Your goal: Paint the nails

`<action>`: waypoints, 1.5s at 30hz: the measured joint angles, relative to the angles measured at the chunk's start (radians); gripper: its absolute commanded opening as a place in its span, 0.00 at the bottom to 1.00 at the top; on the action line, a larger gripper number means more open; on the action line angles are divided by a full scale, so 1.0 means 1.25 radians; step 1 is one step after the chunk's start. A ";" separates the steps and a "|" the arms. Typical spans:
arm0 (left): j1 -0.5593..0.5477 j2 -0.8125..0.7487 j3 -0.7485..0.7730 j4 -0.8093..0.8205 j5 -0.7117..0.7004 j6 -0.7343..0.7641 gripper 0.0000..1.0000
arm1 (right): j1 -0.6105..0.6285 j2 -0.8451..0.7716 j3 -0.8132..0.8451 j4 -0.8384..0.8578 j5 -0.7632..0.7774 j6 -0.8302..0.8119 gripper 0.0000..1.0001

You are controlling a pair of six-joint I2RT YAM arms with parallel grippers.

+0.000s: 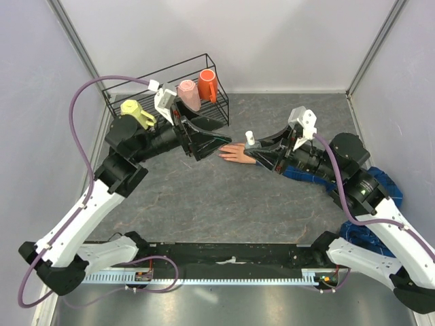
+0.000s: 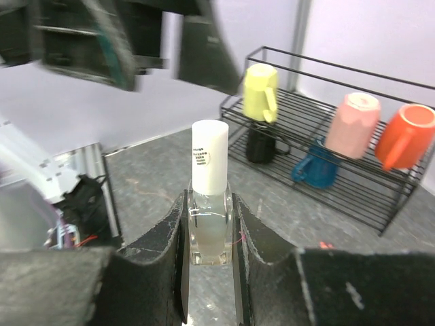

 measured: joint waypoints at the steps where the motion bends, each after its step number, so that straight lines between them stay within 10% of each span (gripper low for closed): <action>1: -0.014 -0.014 -0.008 -0.001 -0.038 -0.011 0.76 | 0.000 0.004 0.000 -0.001 0.016 0.000 0.00; 14: -0.312 0.005 -0.013 0.001 -0.573 0.065 0.59 | 0.000 0.031 0.005 -0.005 0.140 0.015 0.00; 25: -0.359 0.094 0.014 0.022 -0.686 0.122 0.52 | 0.000 0.030 0.006 -0.007 0.147 0.016 0.00; 31: -0.361 0.107 0.031 0.026 -0.693 0.135 0.45 | 0.000 0.030 0.007 -0.007 0.146 0.016 0.00; 35: -0.362 0.111 0.035 0.037 -0.668 0.139 0.07 | 0.000 0.030 0.007 -0.007 0.146 0.016 0.00; 38: -0.359 0.111 0.035 0.043 -0.614 0.159 0.02 | 0.000 0.026 0.008 -0.010 0.145 0.016 0.00; 45: -0.247 0.101 0.035 0.077 -0.211 0.201 0.02 | 0.000 -0.006 0.008 -0.010 0.063 0.004 0.00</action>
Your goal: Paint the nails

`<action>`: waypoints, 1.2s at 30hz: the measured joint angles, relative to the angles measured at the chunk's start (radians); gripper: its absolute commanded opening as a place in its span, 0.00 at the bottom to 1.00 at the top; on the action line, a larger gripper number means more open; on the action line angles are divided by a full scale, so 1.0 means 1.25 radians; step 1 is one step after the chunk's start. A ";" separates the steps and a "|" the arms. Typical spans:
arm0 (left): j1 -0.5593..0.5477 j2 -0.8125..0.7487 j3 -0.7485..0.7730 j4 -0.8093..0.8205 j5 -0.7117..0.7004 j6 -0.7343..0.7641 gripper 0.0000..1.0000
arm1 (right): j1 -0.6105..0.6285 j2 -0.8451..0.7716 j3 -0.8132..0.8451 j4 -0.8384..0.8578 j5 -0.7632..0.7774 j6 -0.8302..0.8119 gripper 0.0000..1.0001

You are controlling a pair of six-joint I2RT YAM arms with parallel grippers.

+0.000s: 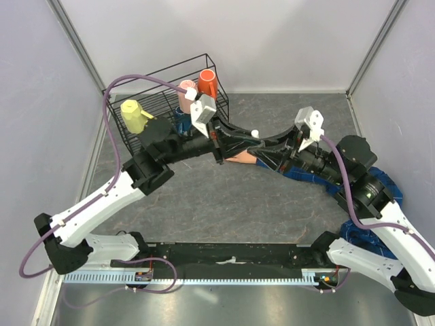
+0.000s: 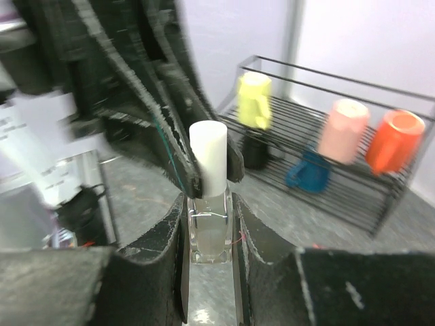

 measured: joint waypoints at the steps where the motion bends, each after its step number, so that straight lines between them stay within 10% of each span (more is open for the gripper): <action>1: 0.033 0.002 0.000 0.020 0.103 -0.001 0.02 | 0.000 -0.005 0.000 0.003 -0.026 -0.004 0.00; 9: 0.201 0.151 0.072 0.211 0.726 -0.119 0.02 | 0.000 -0.001 -0.021 0.004 -0.177 -0.009 0.00; 15: 0.263 0.175 0.083 0.182 0.788 -0.138 0.60 | -0.001 0.029 -0.026 0.007 -0.167 -0.008 0.00; 18: 0.287 0.165 0.085 0.103 0.730 -0.128 0.99 | -0.001 0.026 -0.026 0.020 -0.163 -0.012 0.00; 22: 0.302 0.114 0.055 0.013 0.602 -0.122 0.98 | 0.000 0.021 -0.026 0.027 -0.150 -0.015 0.00; 28: 0.281 -0.030 0.005 -0.059 0.339 -0.150 0.70 | 0.000 0.021 -0.026 0.027 -0.115 -0.017 0.00; 31: 0.190 -0.109 -0.030 -0.066 0.147 -0.161 0.60 | 0.000 0.021 -0.026 0.027 -0.084 -0.016 0.00; 36: -0.038 -0.143 -0.039 -0.067 -0.158 -0.133 0.70 | 0.000 0.022 -0.025 0.027 -0.038 -0.013 0.00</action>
